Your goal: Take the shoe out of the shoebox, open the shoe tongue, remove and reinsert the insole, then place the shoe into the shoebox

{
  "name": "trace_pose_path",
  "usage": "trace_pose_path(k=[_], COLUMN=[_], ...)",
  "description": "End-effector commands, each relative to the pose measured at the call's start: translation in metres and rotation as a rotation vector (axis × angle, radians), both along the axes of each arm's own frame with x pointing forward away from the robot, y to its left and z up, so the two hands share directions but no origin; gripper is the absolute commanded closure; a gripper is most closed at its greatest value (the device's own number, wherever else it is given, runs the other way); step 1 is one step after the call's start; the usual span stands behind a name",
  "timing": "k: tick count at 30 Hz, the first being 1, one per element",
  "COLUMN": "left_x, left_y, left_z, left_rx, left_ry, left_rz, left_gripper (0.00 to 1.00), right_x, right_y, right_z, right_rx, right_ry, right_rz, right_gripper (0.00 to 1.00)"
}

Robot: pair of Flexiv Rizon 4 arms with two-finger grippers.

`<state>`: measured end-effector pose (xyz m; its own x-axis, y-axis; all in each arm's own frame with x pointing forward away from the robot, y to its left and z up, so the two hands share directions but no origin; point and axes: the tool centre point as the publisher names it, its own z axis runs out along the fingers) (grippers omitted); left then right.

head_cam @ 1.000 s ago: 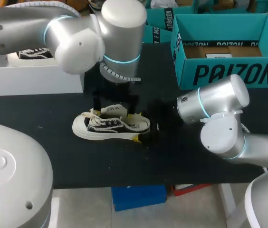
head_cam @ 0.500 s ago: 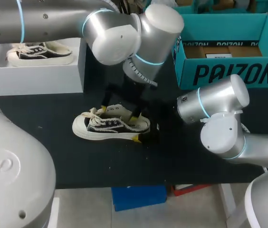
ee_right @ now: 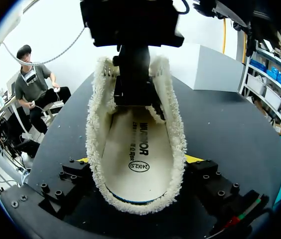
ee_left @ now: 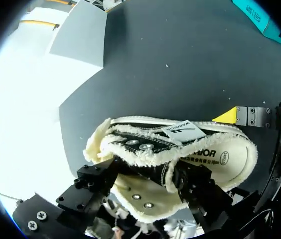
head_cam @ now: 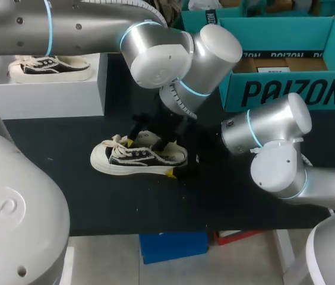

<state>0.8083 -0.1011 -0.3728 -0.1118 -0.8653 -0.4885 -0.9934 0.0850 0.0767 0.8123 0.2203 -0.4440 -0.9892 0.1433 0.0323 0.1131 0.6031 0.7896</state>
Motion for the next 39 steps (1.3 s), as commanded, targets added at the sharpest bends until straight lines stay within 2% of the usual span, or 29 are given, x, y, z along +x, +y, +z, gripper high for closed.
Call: trace_pose_path(k=[1, 21, 29, 39], left_x=[0.001, 0.002, 0.001, 0.000], left_y=[0.003, 0.010, 0.018, 0.036], left_z=[0.000, 0.042, 0.059, 0.056], left_rx=[-0.002, -0.200, -0.345, -0.459], left_ry=[-0.003, -0.047, -0.112, -0.139], left_rz=[0.000, 0.017, -0.007, -0.013], left_gripper=[1.00, 1.00, 1.00, 1.00], right_x=[0.000, 0.000, 0.000, 0.000], right_y=[0.002, 0.002, 0.002, 0.002], right_z=[-0.002, -0.002, -0.002, -0.002], right_rx=[-0.003, -0.003, -0.003, -0.003], right_ry=[0.000, 0.000, 0.000, 0.000], right_rz=[-0.003, -0.003, -0.003, -0.003], right_gripper=[1.00, 1.00, 1.00, 1.00])
